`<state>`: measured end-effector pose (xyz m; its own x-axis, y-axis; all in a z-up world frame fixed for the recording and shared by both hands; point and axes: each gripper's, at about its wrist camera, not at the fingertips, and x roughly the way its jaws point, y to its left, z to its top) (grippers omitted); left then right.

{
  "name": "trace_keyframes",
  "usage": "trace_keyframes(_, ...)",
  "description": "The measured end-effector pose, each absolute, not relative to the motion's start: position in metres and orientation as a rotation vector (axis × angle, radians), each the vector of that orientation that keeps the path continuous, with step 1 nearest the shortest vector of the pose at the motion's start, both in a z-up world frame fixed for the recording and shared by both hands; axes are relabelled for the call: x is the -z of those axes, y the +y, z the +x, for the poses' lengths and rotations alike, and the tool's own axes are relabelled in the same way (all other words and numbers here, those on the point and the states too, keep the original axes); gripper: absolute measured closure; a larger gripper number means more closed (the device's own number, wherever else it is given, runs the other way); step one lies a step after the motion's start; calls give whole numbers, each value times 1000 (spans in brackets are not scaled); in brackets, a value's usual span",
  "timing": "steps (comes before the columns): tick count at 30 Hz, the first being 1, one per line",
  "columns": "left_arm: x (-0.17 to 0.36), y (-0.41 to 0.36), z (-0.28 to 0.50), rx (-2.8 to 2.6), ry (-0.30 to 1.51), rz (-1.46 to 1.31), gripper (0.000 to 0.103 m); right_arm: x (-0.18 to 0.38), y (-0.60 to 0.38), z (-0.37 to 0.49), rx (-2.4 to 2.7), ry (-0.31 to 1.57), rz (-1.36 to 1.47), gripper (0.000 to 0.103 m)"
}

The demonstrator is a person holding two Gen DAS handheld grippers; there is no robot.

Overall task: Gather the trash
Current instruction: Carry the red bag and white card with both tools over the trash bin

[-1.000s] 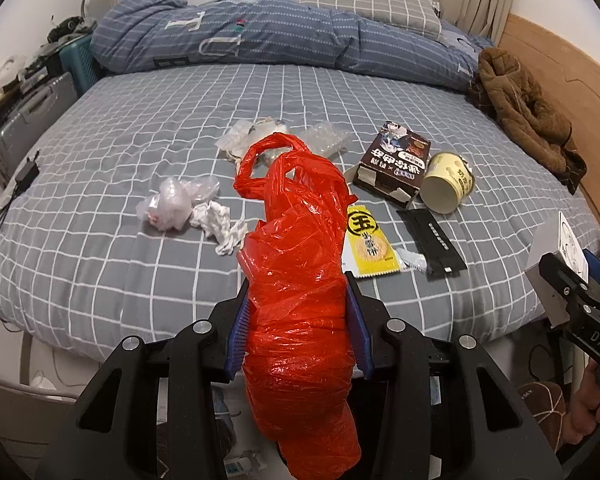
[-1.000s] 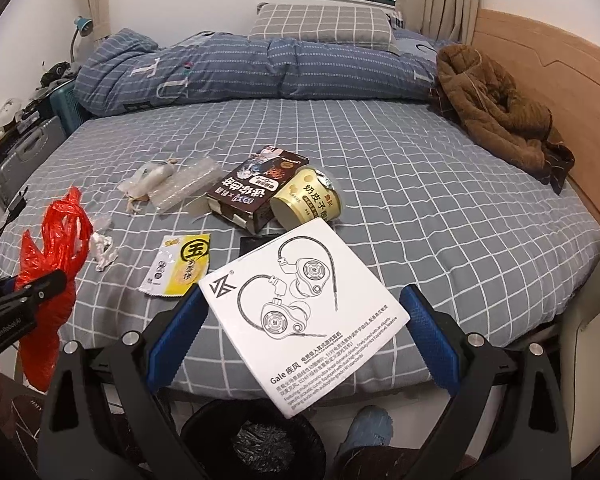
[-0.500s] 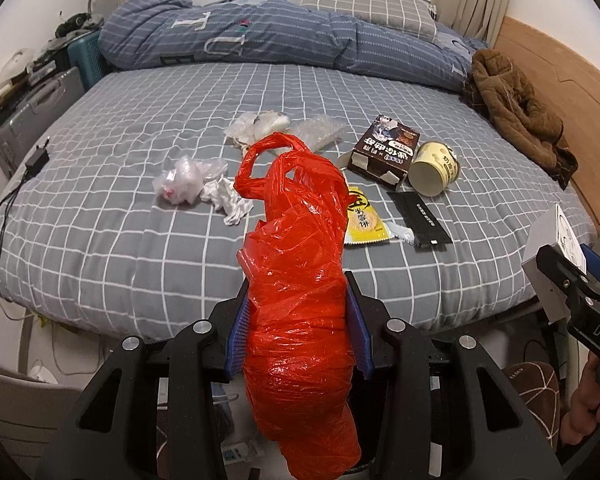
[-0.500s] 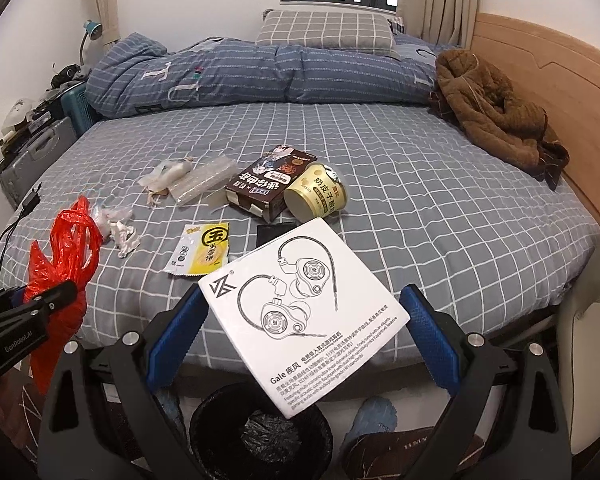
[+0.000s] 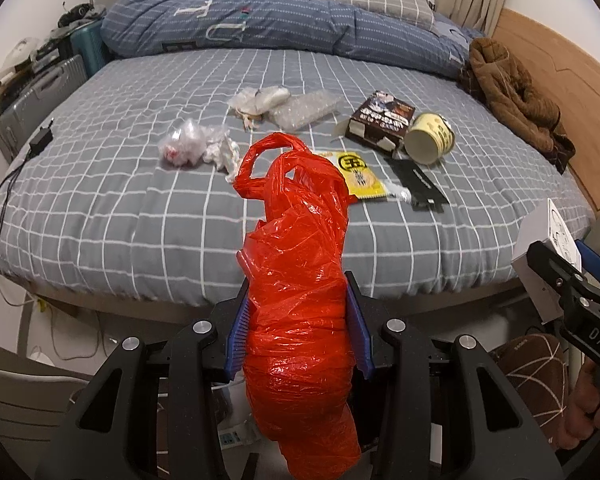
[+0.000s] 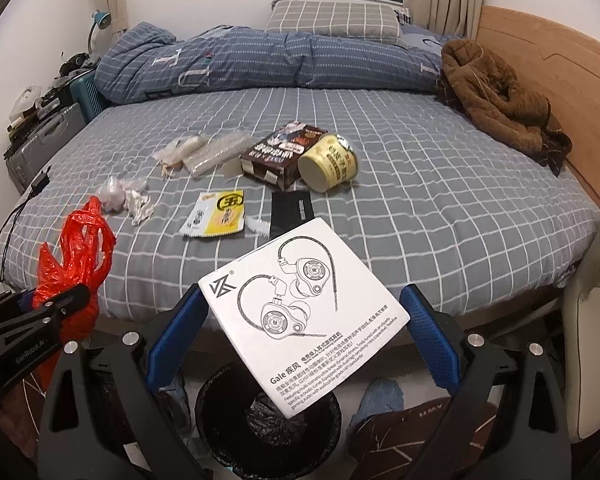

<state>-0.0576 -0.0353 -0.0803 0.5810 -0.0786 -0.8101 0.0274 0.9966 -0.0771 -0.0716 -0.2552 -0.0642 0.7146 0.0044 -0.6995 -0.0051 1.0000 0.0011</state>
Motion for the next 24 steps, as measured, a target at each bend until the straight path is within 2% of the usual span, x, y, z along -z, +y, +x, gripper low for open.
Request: trace_keyframes(24,149,-38,-105,46,1043,-61,61,153,-232,-104,-51,945,-34,11)
